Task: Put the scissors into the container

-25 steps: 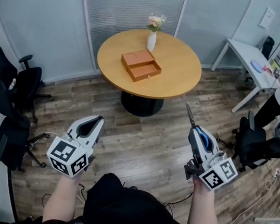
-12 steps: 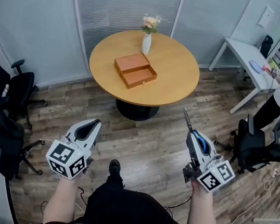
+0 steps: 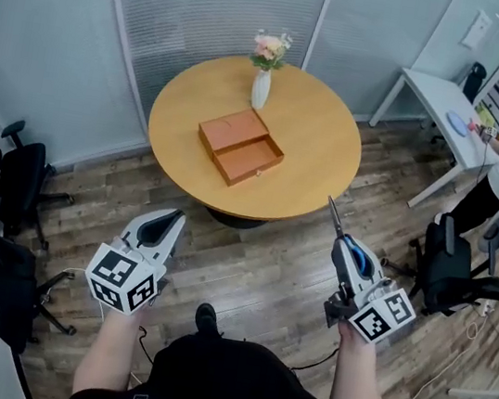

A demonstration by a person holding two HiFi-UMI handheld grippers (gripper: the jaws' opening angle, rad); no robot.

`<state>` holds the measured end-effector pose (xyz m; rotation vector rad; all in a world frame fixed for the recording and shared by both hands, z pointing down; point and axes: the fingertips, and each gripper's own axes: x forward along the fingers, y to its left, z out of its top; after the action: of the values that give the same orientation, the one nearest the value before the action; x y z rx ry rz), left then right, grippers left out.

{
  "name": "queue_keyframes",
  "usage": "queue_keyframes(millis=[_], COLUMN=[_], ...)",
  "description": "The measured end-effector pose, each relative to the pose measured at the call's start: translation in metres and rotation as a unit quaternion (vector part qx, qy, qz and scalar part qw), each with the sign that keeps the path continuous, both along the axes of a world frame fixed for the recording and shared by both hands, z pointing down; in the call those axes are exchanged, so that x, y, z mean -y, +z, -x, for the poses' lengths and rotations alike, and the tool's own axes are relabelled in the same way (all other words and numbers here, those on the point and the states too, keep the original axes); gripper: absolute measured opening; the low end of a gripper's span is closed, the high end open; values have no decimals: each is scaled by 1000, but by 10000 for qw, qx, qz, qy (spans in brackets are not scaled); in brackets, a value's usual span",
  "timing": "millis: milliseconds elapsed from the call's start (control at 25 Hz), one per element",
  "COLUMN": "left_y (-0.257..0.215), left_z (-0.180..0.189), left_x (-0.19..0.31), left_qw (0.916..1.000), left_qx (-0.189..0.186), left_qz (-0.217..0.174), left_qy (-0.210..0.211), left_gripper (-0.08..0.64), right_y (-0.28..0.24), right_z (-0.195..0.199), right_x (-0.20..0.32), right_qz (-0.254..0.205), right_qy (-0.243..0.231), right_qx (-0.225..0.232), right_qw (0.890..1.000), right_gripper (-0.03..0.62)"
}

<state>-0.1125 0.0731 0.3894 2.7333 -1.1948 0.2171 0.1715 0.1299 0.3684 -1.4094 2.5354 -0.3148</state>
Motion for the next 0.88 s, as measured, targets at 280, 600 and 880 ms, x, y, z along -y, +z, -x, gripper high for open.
queue_keyframes(millis=[280, 600, 880], left_y=[-2, 7, 15], left_z=[39, 55, 64], left_x=[65, 116, 154], left_qw=[10000, 9998, 9985], left_qx=[-28, -133, -104], left_qz=[-25, 77, 191], left_qy=[-3, -117, -493], left_gripper=[26, 26, 26], right_y=[-9, 1, 16], right_z=[47, 70, 81], right_x=[69, 125, 189], right_qz=[-66, 115, 268], right_qy=[-115, -349, -829], right_qx=[-173, -232, -181], right_qw=[9998, 9991, 9960], right_gripper=[60, 60, 60])
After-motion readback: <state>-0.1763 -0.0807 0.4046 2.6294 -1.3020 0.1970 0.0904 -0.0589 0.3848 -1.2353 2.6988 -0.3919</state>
